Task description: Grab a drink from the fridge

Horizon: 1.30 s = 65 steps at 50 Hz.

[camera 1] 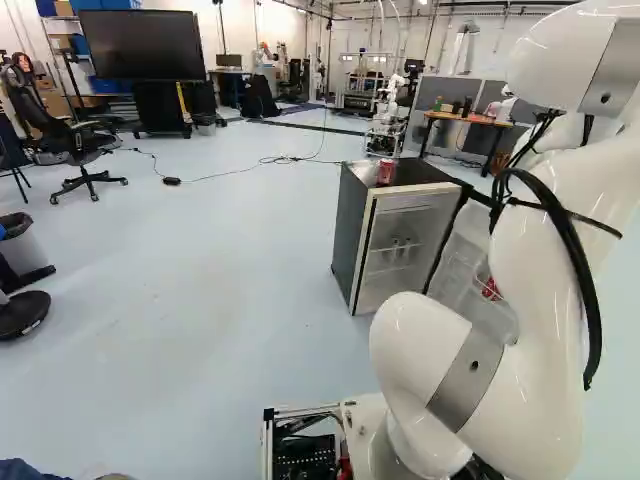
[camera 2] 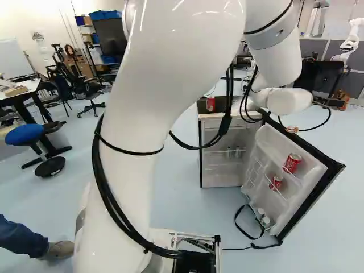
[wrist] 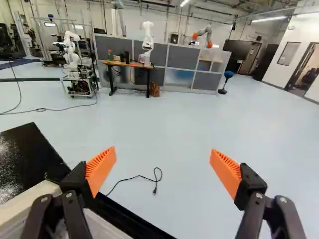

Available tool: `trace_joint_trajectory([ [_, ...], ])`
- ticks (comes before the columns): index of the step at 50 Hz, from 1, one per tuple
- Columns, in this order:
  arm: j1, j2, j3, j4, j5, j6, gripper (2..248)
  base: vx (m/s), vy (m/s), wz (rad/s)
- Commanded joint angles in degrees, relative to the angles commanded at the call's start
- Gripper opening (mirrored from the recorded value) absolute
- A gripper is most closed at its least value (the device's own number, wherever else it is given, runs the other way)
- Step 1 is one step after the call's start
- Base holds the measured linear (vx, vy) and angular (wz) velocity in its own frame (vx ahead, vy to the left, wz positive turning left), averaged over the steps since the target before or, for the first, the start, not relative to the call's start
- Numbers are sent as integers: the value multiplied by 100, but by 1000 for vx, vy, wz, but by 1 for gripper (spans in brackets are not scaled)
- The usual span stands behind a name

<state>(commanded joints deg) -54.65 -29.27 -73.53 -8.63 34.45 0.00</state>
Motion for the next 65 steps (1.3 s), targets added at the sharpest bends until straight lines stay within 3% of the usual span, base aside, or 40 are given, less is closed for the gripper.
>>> trace_joint_trajectory([
  [65,-474,-1566,-2075,0,-1094,0,247,0,0,0],
])
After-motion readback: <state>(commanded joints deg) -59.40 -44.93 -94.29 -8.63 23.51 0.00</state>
